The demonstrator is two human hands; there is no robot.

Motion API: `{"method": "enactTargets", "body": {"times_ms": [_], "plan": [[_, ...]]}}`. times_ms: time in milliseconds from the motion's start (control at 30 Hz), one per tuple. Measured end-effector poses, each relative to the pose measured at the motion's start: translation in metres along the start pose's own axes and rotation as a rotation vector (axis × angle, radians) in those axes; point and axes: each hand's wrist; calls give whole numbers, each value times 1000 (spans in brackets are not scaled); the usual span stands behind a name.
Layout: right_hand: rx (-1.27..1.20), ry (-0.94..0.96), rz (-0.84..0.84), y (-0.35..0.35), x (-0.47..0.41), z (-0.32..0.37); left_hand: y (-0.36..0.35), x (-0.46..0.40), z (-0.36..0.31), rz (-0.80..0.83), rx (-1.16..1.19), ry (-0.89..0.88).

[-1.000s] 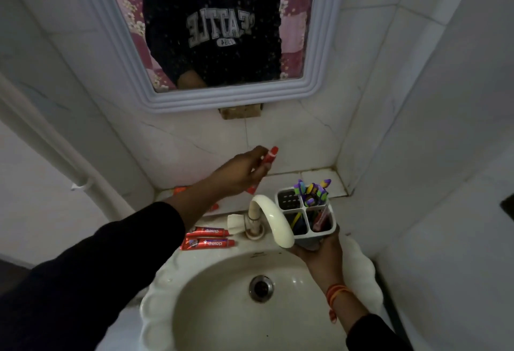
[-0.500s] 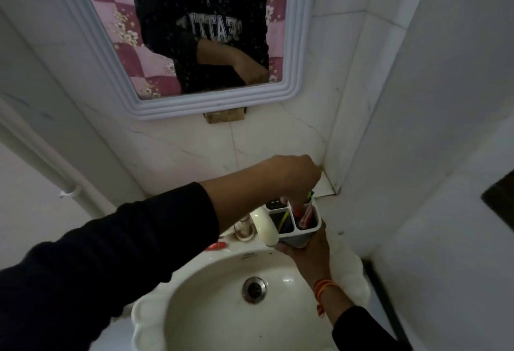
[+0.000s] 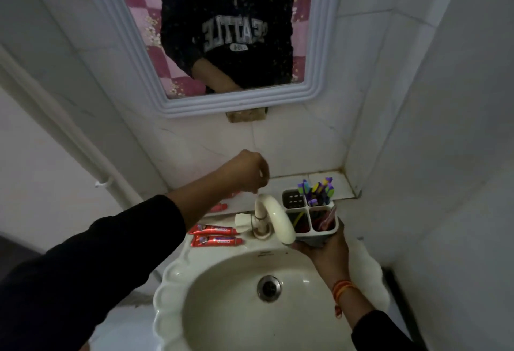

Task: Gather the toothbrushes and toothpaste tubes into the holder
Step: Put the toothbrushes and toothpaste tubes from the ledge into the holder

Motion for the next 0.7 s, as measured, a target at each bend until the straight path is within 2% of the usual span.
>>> {"method": "enactTargets", "body": {"times_ms": [67,167,300,533,700], "plan": [[-7,-6,5,1,0,0,-13,11,28,122,-145,53],[-30,-64,30,3,-4,-1,-44,30,55,339,-330,45],[-5,-67,17,3,-3,-1,-90,40,80,446,-326,140],[43,-55,10,4,-2,-2,-120,40,107,311,-434,157],[32,-70,20,4,-3,-3,-113,48,102,261,-359,144]]}}
Point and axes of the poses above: each hand's wrist, its own x-axis away from the middle knuckle, its own y-axis out of the back of the hand, z = x × y, and after that the axes turned 14 degrees about -y, right-handed
